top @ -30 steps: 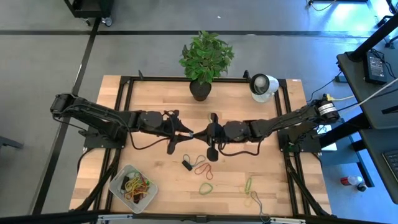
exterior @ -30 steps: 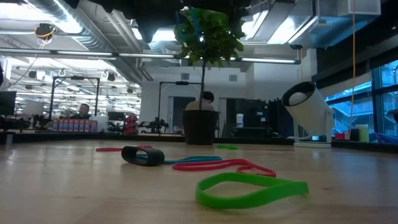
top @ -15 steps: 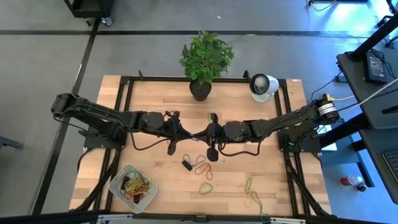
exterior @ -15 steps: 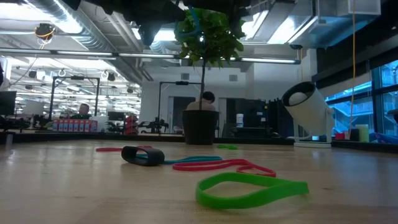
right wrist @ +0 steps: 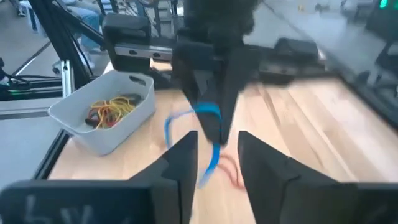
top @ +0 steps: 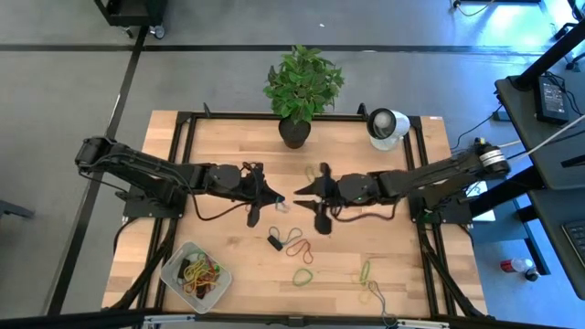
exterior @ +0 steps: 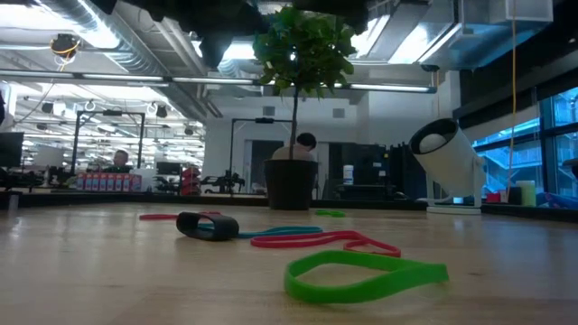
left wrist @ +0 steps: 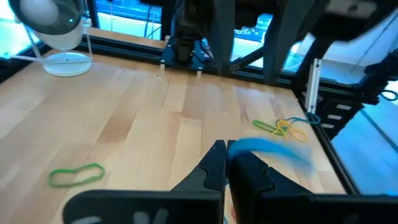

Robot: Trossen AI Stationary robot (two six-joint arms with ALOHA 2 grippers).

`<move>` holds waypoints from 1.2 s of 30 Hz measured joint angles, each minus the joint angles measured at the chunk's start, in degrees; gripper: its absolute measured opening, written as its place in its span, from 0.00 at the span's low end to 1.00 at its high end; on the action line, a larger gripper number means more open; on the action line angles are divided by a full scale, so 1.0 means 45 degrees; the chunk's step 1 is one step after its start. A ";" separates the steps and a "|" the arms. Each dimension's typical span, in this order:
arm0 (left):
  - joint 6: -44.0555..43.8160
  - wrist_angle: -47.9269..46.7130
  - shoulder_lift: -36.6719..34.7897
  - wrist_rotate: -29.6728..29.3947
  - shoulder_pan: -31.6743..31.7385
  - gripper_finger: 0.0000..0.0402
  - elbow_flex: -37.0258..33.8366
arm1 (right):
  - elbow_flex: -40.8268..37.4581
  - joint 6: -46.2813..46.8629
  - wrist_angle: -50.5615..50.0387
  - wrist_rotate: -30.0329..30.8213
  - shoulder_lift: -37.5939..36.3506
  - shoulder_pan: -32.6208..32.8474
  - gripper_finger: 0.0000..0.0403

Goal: Pick and place rubber bands into bin
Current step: Put the top blue rubber band into the gray bin

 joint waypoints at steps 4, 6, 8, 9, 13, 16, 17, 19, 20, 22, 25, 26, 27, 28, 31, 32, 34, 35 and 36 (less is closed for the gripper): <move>0.0216 -0.0236 0.0000 -0.0607 -0.0368 0.01 0.0000 | 0.0001 0.1574 -0.3168 -0.0003 -0.1347 0.0000 0.34; 0.0209 -0.0233 -0.0002 -0.1107 -0.0679 0.01 0.0000 | 0.0006 0.2436 -0.4695 0.0004 -0.1964 0.0011 0.33; 0.0202 -0.0318 -0.0005 -0.1758 -0.1047 0.01 0.0038 | -0.0155 0.3132 -0.6164 0.0021 -0.2510 0.0133 0.32; 0.0106 -0.0618 -0.0005 -0.2103 -0.1238 0.01 0.0171 | -0.0284 0.3408 -0.6716 0.0046 -0.2783 0.0258 0.31; -0.0695 -0.3288 -0.0005 -0.3517 -0.2015 0.01 0.1416 | -0.1362 0.4149 -0.7557 0.0437 -0.3948 0.0994 0.25; -0.1532 -0.5463 -0.0005 -0.4361 -0.2584 0.01 0.2525 | -0.2510 0.4803 -0.7478 0.0575 -0.4821 0.1431 0.20; -0.1821 -0.6154 -0.0005 -0.4542 -0.2781 0.01 0.2921 | -0.2878 0.5118 -0.7432 0.0592 -0.5092 0.1552 0.18; -0.2427 -0.7414 -0.0010 -0.4793 -0.3197 0.01 0.3720 | -0.3589 0.5729 -0.7398 0.0596 -0.5553 0.1750 0.16; -0.2773 -0.8088 -0.0010 -0.4830 -0.3409 0.01 0.4084 | -0.3937 0.5949 -0.7333 0.0585 -0.5751 0.1835 0.15; -0.3626 -0.9346 -0.0015 -0.4970 -0.3844 0.01 0.4709 | -0.4600 0.6373 -0.7183 0.0566 -0.6095 0.1959 0.13; -0.5434 -1.1219 -0.0016 -0.5213 -0.4610 0.01 0.5480 | -0.5448 0.6761 -0.6506 0.0547 -0.6427 0.2077 0.12; -0.6192 -1.1819 -0.0019 -0.5212 -0.4871 0.01 0.5661 | -0.5683 0.6850 -0.6257 0.0540 -0.6496 0.2120 0.11; -0.7029 -1.2344 -0.0019 -0.5198 -0.5159 0.01 0.5774 | -0.5880 0.6978 -0.5990 0.0525 -0.6539 0.2165 0.11; -0.7893 -1.2867 -0.0019 -0.5141 -0.5447 0.01 0.5841 | -0.6032 0.7038 -0.5810 0.0521 -0.6550 0.2204 0.11; -1.0413 -1.4020 -0.0015 -0.4633 -0.6340 0.01 0.5867 | -0.6273 0.7049 -0.5536 0.0377 -0.6549 0.2200 0.11; -1.1309 -1.4413 -0.0008 -0.4326 -0.6642 0.01 0.5867 | -0.6322 0.7041 -0.5476 0.0336 -0.6549 0.2200 0.11; -1.3051 -1.4974 0.0113 -0.3639 -0.7189 0.01 0.5867 | -0.6332 0.7005 -0.5503 0.0327 -0.6544 0.2200 0.11; -1.3778 -1.5224 0.0190 -0.3271 -0.7446 0.01 0.5867 | -0.6332 0.6990 -0.5493 0.0327 -0.6544 0.2200 0.11; -1.4477 -1.5448 0.0276 -0.2933 -0.7720 0.01 0.5867 | -0.6332 0.6984 -0.5484 0.0327 -0.6544 0.2200 0.11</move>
